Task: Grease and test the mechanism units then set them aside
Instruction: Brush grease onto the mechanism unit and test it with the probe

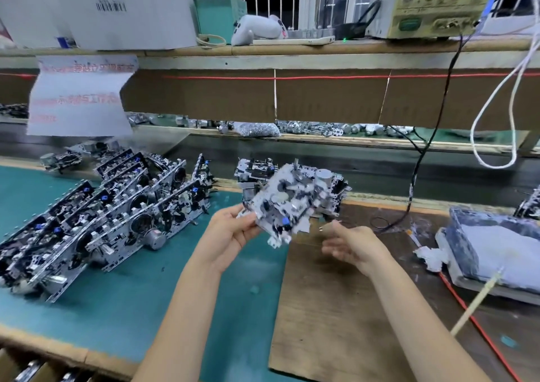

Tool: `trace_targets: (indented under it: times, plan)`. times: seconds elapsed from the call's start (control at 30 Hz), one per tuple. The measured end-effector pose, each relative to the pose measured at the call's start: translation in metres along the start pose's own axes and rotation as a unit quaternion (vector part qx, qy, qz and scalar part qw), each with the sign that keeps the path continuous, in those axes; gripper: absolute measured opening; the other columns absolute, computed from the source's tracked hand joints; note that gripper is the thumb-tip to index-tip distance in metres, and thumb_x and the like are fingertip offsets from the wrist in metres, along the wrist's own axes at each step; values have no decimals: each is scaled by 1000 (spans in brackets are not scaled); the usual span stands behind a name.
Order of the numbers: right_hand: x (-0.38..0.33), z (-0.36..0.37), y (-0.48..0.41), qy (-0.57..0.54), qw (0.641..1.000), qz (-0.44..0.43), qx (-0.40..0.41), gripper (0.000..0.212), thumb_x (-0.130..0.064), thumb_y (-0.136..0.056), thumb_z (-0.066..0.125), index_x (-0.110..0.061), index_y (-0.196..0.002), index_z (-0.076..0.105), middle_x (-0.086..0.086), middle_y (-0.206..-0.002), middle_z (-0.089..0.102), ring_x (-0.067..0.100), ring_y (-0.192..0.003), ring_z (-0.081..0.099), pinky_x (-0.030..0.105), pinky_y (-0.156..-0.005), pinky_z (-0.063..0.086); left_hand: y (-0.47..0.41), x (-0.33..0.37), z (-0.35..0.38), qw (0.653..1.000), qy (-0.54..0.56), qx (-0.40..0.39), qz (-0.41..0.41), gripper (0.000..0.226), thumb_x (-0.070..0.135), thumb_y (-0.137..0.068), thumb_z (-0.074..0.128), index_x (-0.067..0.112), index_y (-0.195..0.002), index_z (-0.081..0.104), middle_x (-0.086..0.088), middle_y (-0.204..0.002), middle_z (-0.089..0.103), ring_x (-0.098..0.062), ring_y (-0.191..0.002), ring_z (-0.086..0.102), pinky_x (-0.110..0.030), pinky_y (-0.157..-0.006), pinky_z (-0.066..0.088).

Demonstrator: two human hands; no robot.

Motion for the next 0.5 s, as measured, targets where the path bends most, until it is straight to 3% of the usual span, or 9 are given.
trace_targets:
  times: [0.07, 0.13, 0.23, 0.3, 0.5]
  plan:
    - [2, 2, 4, 104, 994, 29, -32, 32, -20, -92, 58, 8, -107, 53, 22, -74, 66, 17, -44, 63, 17, -35, 45, -16, 12, 2, 998, 33, 43, 25, 30, -15, -91, 39, -19, -121, 43, -18, -88, 62, -11, -61, 68, -18, -57, 55]
    - [-1, 7, 8, 162, 986, 11, -41, 30, -19, -94, 54, 10, -101, 54, 16, -59, 65, 15, -38, 59, 17, -32, 41, -37, 24, 9, 994, 47, 79, 54, 40, -15, -92, 40, -22, -130, 31, -20, -96, 61, -12, -64, 68, -20, -64, 55]
    - [-9, 23, 15, 205, 974, -57, -72, 23, -20, -95, 51, -1, -85, 60, 9, -56, 64, 11, -37, 56, 17, -33, 37, -69, 36, 13, 982, 68, 163, 65, 60, -15, -90, 46, -11, -144, 19, -29, -136, 43, -24, -95, 61, -30, -86, 49]
    - [-9, 35, 18, 216, 968, -81, -103, 22, -21, -95, 51, -5, -84, 61, 7, -59, 64, 10, -39, 56, 16, -34, 36, -87, 37, 18, 979, 56, 188, 59, 64, -16, -89, 48, -8, -145, 18, -30, -144, 32, -29, -107, 54, -32, -90, 47]
    - [-5, 56, 22, 222, 959, -97, -146, 24, -22, -96, 50, -10, -78, 61, 5, -65, 65, 10, -45, 57, 16, -37, 37, -103, 20, 34, 973, -66, 216, 57, 57, -12, -91, 49, -8, -143, 27, -18, -142, 37, -21, -92, 52, -28, -88, 48]
Point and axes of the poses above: each hand's wrist, its own y-axis away from the middle knuckle, its own z-axis out of the palm, x = y × z, the point moved 6 cm from there along -y, towards the middle knuckle
